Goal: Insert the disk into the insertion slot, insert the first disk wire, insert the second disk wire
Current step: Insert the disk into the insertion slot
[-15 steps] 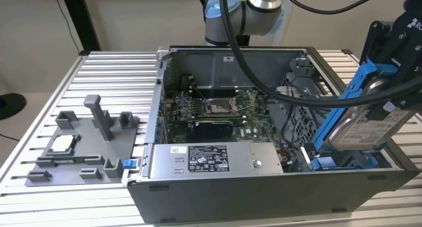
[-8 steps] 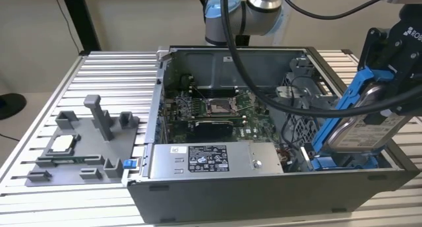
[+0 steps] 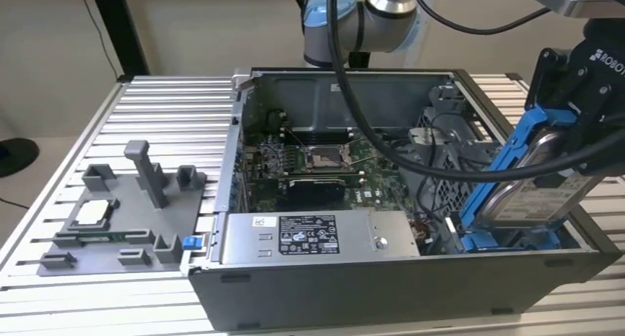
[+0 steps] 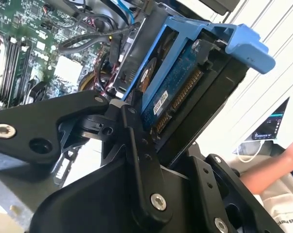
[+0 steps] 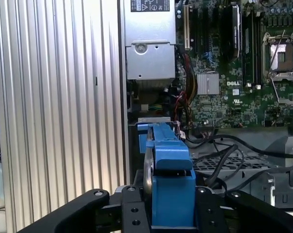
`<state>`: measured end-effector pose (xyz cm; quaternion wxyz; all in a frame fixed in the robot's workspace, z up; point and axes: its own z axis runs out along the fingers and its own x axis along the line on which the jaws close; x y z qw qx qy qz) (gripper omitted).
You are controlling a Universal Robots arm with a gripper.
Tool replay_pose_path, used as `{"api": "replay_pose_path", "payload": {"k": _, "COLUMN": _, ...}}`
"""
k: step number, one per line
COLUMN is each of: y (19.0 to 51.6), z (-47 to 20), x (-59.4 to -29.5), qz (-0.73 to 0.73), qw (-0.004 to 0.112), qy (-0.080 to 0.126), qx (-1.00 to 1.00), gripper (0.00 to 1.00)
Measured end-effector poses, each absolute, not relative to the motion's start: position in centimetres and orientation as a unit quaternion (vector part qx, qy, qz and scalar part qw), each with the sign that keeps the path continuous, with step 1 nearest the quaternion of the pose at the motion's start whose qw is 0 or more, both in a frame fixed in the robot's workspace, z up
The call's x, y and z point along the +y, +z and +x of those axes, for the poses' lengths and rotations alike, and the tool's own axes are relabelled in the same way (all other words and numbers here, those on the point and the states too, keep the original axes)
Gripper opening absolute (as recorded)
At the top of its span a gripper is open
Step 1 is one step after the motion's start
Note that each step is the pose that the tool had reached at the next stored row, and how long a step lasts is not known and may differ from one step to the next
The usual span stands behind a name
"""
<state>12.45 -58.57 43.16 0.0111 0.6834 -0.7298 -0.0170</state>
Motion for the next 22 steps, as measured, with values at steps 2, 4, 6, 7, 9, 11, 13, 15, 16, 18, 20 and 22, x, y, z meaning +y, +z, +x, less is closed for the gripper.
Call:
{"api": "replay_pose_path", "payload": {"k": 2, "y": 43.0, "z": 12.5, "x": -58.5, "qz": 0.683, "qw": 0.011, "qy": -0.017, "qx": -0.73, "gripper": 0.0}}
{"api": "replay_pose_path", "payload": {"k": 4, "y": 42.8, "z": 12.5, "x": -58.4, "qz": 0.684, "qw": 0.011, "qy": -0.017, "qx": -0.729, "gripper": 0.0}}
{"api": "replay_pose_path", "payload": {"k": 6, "y": 42.6, "z": 12.5, "x": -58.4, "qz": 0.685, "qw": 0.011, "qy": -0.017, "qx": -0.728, "gripper": 0.0}}
{"api": "replay_pose_path", "payload": {"k": 7, "y": 42.6, "z": 12.5, "x": -58.3, "qz": 0.685, "qw": 0.011, "qy": -0.017, "qx": -0.728, "gripper": 0.0}}
{"api": "replay_pose_path", "payload": {"k": 9, "y": 42.4, "z": 12.5, "x": -58.2, "qz": 0.686, "qw": 0.011, "qy": -0.017, "qx": -0.727, "gripper": 0.0}}
{"api": "replay_pose_path", "payload": {"k": 11, "y": 42.2, "z": 12.5, "x": -58.1, "qz": 0.688, "qw": 0.011, "qy": -0.017, "qx": -0.726, "gripper": 0.0}}
{"api": "replay_pose_path", "payload": {"k": 13, "y": 42.0, "z": 12.5, "x": -57.9, "qz": 0.689, "qw": 0.011, "qy": -0.017, "qx": -0.725, "gripper": 0.0}}
{"api": "replay_pose_path", "payload": {"k": 15, "y": 41.9, "z": 12.5, "x": -57.8, "qz": 0.689, "qw": 0.011, "qy": -0.017, "qx": -0.724, "gripper": 0.0}}
{"api": "replay_pose_path", "payload": {"k": 16, "y": 41.8, "z": 12.5, "x": -57.7, "qz": 0.69, "qw": 0.011, "qy": -0.017, "qx": -0.724, "gripper": 0.0}}
{"api": "replay_pose_path", "payload": {"k": 18, "y": 41.6, "z": 12.5, "x": -57.6, "qz": 0.691, "qw": 0.011, "qy": -0.017, "qx": -0.723, "gripper": 0.0}}
{"api": "replay_pose_path", "payload": {"k": 20, "y": 41.4, "z": 12.6, "x": -57.6, "qz": 0.692, "qw": 0.011, "qy": -0.017, "qx": -0.722, "gripper": 0.0}}
{"api": "replay_pose_path", "payload": {"k": 22, "y": 41.2, "z": 12.7, "x": -57.6, "qz": 0.693, "qw": 0.011, "qy": -0.017, "qx": -0.721, "gripper": 0.0}}
